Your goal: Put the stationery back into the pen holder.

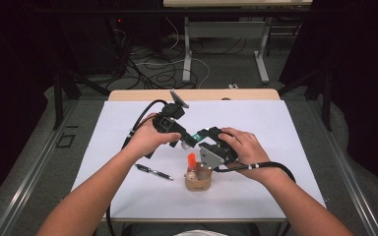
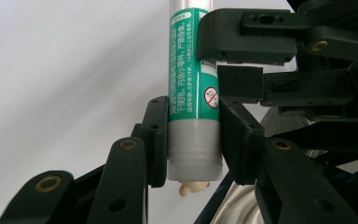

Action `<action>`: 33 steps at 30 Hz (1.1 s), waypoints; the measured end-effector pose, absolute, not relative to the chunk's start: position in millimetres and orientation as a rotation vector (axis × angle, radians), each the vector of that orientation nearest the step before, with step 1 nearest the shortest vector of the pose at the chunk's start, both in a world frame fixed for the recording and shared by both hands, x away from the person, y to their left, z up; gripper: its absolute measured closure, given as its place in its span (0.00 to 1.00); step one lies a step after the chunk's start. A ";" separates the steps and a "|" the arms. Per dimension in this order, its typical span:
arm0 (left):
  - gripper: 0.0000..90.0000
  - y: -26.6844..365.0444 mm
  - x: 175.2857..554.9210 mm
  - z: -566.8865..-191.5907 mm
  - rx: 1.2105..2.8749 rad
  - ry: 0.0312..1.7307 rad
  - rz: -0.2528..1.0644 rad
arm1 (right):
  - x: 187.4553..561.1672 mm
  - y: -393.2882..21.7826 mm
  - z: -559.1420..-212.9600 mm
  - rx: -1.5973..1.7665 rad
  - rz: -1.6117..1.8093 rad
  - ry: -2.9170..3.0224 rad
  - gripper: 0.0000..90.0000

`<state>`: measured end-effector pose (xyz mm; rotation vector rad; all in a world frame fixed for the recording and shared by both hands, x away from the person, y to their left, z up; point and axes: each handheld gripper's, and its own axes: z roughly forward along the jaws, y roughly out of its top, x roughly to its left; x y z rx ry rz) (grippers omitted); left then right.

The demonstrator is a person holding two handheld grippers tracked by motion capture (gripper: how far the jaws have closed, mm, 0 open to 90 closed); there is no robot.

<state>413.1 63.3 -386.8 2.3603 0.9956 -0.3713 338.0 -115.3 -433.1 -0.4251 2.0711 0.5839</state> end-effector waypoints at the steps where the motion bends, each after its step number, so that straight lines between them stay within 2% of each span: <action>1: 0.73 62.3 412.6 -387.4 2.358 0.995 -0.368 | 337.1 -115.3 -432.7 -0.422 0.575 2.072 0.63; 16: 0.72 58.1 411.9 -390.4 2.359 0.986 -0.397 | 334.9 -109.1 -436.4 -0.545 0.488 2.049 0.72; 28: 0.72 62.1 411.8 -389.7 2.306 1.000 -0.398 | 337.4 -109.7 -436.3 -0.533 0.515 2.032 0.73; 33: 0.67 70.7 411.3 -384.4 2.255 0.983 -0.359 | 339.8 -111.4 -438.4 -0.516 0.477 2.073 0.73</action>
